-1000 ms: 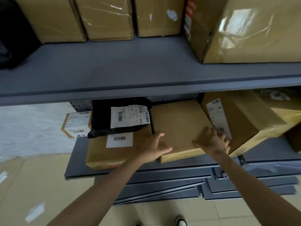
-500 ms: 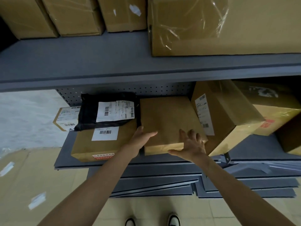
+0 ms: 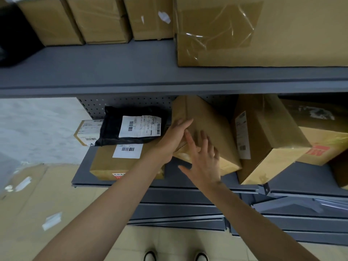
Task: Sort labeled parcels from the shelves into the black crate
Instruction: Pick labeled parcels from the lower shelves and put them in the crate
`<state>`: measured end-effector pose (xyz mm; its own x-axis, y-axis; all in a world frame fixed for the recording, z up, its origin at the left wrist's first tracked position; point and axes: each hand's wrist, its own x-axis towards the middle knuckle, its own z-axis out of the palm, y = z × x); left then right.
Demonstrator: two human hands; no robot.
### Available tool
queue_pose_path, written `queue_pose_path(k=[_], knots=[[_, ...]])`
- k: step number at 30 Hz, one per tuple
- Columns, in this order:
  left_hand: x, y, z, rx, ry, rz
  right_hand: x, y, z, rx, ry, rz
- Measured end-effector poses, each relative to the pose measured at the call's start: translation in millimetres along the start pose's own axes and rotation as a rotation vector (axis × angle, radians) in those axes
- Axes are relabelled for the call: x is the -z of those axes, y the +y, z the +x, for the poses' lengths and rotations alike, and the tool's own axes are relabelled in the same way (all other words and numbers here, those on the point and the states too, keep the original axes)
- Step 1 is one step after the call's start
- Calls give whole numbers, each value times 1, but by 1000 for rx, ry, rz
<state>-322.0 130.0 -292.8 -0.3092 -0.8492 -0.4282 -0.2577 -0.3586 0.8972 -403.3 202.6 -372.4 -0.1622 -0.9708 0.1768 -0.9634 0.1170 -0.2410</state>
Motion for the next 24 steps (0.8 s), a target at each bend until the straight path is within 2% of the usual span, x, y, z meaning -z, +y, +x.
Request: queue_pose_path(k=[6,11,17,19,21,23,24], knots=[[3,11,-12,-1,-51,5,7,-3,15,-72,72,-58],[15,12,-15,15,-77,-48,0,-7,14,56,195,-203],[20,9,-18,-19,-180,-97,0,-15,18,-106,175,-183],[27,7,-16,-78,-136,-146,6,-12,18,-124,191,-120],[39,3,-12,-151,16,-128,18,-4,16,-157,223,-23],[52,-6,-5,-154,139,-98,31,9,14,-205,293,99],[57,-12,-2,-126,147,-85,38,17,12,-235,333,196]])
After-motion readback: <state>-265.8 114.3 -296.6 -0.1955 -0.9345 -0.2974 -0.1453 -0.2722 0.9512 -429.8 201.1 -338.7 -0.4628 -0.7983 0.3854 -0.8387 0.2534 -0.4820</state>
